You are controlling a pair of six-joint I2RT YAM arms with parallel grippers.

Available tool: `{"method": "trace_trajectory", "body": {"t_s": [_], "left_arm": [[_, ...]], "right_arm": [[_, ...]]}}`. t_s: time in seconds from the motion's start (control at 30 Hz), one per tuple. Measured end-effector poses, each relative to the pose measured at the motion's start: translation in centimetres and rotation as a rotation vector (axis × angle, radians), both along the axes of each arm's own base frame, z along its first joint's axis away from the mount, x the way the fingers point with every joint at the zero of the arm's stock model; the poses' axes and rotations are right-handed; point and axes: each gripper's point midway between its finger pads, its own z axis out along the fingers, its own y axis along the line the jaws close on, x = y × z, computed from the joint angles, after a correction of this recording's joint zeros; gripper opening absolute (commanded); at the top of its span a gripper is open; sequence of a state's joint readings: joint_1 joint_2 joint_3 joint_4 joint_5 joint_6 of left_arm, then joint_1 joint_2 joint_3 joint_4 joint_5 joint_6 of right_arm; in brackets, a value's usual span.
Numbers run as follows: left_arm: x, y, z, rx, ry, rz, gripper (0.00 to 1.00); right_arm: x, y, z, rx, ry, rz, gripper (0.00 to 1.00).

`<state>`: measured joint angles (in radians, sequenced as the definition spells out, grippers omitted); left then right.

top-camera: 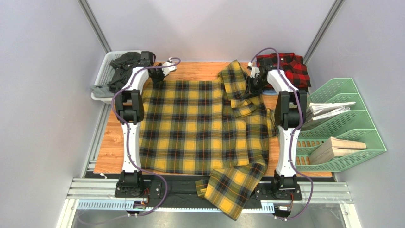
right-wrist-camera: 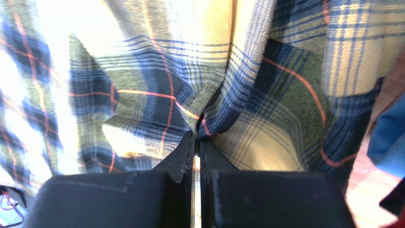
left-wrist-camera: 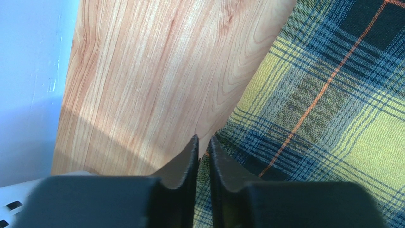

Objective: Fold and stack the long sleeve shirts
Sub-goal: Fold the shirt

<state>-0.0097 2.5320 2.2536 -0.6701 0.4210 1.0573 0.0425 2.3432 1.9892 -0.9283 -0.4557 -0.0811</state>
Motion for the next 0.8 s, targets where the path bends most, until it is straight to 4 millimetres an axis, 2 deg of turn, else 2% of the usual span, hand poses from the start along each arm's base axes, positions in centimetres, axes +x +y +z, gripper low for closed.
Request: {"method": "trace_trajectory", "body": {"t_s": [0.07,0.13,0.17,0.23,0.33,0.43,0.47,0.5,0.57,0.67,0.8], "left_arm": [[0.0,-0.1,0.0,-0.006,0.0,-0.002,0.03],[0.0,-0.2,0.0,-0.013,0.002,-0.002,0.0],[-0.1,-0.3,0.0,-0.017,0.003,-0.003,0.0],[-0.1,-0.4,0.2,-0.022,0.001,-0.007,0.0],[-0.5,-0.3,0.5,-0.027,0.005,-0.013,0.0],[-0.7,-0.1,1.7,-0.028,-0.01,-0.023,0.11],[-0.7,0.1,2.0,-0.025,-0.015,-0.026,0.2],[-0.7,0.3,2.3,-0.022,-0.017,-0.03,0.23],[-0.9,0.7,2.6,-0.014,-0.013,-0.035,0.3],[-1.4,1.4,2.8,0.007,0.005,-0.044,0.37],[-2.0,2.5,2.7,0.044,0.033,-0.046,0.38]], "right_arm": [[0.0,0.1,0.5,0.014,-0.007,0.0,0.0],[-0.1,0.3,1.7,0.038,-0.025,-0.002,0.0],[-0.3,0.6,3.3,0.061,-0.046,0.001,0.0],[-0.2,0.7,4.8,0.078,-0.071,-0.005,0.0],[0.0,1.0,9.2,0.118,-0.163,-0.009,0.0],[0.1,1.2,13.5,0.151,-0.257,-0.013,0.0],[0.1,1.3,14.5,0.158,-0.279,-0.013,0.0],[0.0,1.3,15.4,0.165,-0.299,-0.013,0.0],[-0.1,1.4,16.2,0.175,-0.318,-0.014,0.0],[-0.2,1.4,16.0,0.181,-0.31,-0.015,0.0],[-0.7,1.4,15.3,0.182,-0.282,-0.021,0.0]]}}
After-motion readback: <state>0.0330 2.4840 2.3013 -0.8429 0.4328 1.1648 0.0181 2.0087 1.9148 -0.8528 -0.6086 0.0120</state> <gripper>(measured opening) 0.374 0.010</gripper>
